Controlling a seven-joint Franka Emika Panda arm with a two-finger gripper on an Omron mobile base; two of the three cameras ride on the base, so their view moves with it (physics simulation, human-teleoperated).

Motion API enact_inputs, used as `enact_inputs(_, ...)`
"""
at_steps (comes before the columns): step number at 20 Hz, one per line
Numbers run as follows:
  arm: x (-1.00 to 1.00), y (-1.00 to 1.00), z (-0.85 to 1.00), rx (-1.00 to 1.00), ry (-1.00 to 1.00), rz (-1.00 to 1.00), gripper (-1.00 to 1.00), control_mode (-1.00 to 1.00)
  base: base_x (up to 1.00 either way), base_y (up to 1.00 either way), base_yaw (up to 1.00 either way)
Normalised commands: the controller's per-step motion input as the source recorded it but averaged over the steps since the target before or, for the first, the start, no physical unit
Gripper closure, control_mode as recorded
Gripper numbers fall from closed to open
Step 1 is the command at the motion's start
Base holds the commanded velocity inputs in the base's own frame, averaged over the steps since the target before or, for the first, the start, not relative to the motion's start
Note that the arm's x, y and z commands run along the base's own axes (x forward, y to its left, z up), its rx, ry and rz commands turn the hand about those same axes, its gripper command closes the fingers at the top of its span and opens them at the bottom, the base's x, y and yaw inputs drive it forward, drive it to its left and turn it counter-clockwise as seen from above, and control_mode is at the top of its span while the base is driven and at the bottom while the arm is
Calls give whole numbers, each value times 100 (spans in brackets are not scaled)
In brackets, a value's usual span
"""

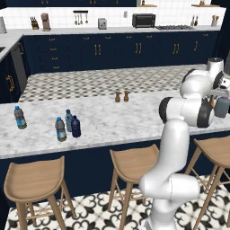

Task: Move the plastic bottles in the middle to the plastics group, and the glass bottles in the middle to the glass group.

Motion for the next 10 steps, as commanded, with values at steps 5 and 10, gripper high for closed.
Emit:
enact_inputs(5, 21, -10, -18, 0, -11, 0, 100, -100, 0, 0, 0)
enact_inputs(10, 14, -26, -17, 0, -5, 0, 100, -100, 0, 0, 0)
